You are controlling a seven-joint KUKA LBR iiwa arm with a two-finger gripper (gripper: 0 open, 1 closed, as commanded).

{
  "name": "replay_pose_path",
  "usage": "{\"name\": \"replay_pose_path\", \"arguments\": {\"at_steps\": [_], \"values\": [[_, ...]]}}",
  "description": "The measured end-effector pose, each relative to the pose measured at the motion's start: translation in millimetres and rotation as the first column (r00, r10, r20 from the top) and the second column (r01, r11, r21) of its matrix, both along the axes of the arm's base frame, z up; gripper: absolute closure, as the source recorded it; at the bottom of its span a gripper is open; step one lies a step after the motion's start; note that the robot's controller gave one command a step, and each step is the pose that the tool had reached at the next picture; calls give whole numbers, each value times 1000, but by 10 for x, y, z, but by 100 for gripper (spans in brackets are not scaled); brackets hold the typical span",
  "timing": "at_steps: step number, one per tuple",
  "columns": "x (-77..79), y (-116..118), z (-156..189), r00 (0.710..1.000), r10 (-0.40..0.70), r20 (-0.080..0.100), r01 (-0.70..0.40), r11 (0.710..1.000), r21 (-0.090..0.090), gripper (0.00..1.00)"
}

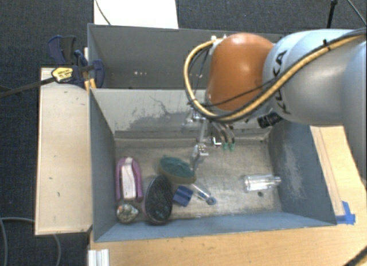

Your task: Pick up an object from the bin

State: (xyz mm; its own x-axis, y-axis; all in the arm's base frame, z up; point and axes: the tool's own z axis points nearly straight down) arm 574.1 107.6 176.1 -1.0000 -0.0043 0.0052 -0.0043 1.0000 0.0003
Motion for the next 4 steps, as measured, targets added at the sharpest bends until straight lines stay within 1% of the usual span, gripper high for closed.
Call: {"name": "replay_pose_path", "arguments": {"at_steps": [1,2,3,4], "values": [[-79,415,-1040,962,274,4,-274,962,3,0],[-55,394,-1010,964,266,10,-266,964,1,100],[-65,390,-1022,965,263,7,-263,965,1,0],[-328,1146,-804,889,458,16,-458,889,-5,0]]}}
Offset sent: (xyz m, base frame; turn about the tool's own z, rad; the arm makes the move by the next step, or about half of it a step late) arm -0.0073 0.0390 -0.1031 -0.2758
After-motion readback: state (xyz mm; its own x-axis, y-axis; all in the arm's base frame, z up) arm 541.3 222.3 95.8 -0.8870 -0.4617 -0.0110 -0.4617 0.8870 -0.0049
